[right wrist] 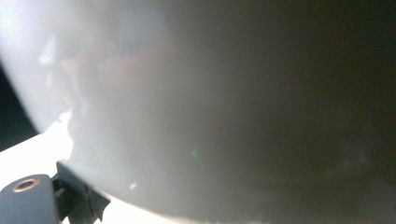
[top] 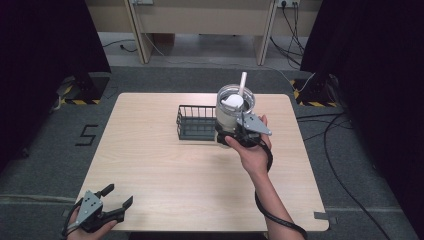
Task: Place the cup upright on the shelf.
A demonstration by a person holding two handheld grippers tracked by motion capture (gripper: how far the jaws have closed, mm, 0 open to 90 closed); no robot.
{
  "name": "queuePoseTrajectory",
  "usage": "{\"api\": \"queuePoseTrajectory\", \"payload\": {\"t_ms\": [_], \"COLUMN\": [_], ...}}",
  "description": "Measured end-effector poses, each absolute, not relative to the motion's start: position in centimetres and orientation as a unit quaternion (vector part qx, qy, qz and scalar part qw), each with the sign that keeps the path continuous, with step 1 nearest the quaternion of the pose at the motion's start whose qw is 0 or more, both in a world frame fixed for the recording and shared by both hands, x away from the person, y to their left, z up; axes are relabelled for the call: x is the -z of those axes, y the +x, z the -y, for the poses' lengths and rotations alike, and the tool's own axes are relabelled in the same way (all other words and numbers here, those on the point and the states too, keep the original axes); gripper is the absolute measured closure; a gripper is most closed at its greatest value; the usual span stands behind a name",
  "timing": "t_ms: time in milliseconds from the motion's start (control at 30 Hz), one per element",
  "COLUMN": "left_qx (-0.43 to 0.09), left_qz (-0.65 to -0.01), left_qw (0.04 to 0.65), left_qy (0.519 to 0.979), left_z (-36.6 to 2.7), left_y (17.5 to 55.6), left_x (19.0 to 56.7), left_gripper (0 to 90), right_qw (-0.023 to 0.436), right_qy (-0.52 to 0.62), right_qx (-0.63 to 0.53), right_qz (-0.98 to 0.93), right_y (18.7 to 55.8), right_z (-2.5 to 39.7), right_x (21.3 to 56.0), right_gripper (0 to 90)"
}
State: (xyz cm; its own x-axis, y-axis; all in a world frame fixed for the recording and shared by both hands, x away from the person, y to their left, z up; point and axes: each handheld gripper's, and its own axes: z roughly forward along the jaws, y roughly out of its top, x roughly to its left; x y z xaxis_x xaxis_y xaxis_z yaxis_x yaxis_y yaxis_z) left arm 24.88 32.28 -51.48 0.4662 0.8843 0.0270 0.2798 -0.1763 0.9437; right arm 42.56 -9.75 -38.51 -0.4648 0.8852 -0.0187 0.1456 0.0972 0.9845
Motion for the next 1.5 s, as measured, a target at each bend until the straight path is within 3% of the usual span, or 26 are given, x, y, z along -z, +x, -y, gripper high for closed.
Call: {"api": "queuePoseTrajectory", "payload": {"t_ms": [867,1500], "left_qx": [-0.305,-0.304], "left_qz": [-0.420,-0.422], "left_qw": [0.493,0.493], "left_qy": [0.698,0.697], "left_z": [-32.4,-32.5], "left_y": [24.9,24.9], "left_x": [51.5,51.6], "left_gripper": [19.3,19.6], "right_qw": [0.351,0.350], "right_qy": [0.403,0.421], "right_qx": [-0.540,-0.526], "right_qz": [-0.650,-0.651], "right_y": [48.3,52.5], "right_z": [7.8,6.3], "right_x": [35.9,36.1], "right_gripper": [10.3,10.3]}}
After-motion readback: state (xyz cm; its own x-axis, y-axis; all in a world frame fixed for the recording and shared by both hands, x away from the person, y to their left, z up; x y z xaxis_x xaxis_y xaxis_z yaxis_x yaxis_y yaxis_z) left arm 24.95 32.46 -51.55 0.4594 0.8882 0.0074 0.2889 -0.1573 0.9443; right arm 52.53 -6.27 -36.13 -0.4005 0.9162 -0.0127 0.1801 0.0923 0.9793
